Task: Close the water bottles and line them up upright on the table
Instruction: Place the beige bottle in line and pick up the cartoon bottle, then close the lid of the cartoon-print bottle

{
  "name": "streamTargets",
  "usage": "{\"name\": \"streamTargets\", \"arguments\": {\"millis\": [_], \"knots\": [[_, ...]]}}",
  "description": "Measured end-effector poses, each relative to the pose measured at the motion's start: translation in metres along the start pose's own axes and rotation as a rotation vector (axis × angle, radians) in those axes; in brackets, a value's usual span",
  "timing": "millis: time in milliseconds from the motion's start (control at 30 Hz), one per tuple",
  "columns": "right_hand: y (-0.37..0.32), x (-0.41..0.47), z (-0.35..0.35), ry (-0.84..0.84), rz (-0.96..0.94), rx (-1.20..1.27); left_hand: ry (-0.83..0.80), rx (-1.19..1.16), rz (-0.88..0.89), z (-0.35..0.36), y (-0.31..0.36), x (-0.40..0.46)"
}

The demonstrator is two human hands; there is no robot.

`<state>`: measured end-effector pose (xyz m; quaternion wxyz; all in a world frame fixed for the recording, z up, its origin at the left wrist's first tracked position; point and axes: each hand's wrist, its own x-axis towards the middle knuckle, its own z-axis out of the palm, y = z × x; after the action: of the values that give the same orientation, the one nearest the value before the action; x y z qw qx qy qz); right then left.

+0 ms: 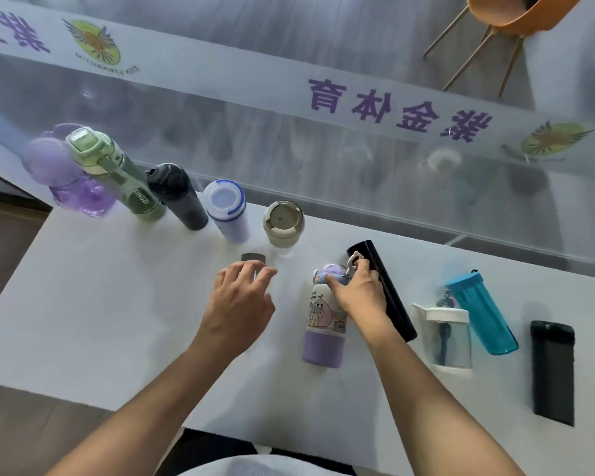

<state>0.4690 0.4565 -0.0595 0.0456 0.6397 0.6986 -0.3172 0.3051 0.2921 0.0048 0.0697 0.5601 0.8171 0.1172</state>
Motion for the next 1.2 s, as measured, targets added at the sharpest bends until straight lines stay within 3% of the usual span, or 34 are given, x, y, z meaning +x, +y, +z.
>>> {"name": "streamTargets", "arguments": {"millis": [267,400,667,800,1000,1100,1200], "knots": [[-0.012,0.017,0.009,-0.165,0.034,0.058,-0.034,0.016,-0.108,0.014,0.024,-0.026],[-0.01,0.016,0.01,-0.162,0.055,0.155,-0.042,0.02,-0.119,0.018,0.024,-0.027],[0.01,-0.008,-0.002,-0.043,-0.125,0.393,-0.073,-0.037,-0.087,0.025,0.03,-0.005],[0.014,-0.026,-0.015,-0.061,-0.194,0.514,-0.158,-0.084,-0.055,0.025,0.041,0.017],[0.015,-0.039,-0.033,-0.171,-0.291,0.647,-0.435,-0.382,-0.027,0.028,0.049,0.049],[0.015,-0.039,-0.04,-0.228,-0.292,0.751,-0.464,-0.621,-0.05,0.029,0.047,0.054],[0.014,-0.044,-0.047,-0.295,-0.317,0.815,-0.428,-0.715,-0.065,0.03,0.046,0.053]]}}
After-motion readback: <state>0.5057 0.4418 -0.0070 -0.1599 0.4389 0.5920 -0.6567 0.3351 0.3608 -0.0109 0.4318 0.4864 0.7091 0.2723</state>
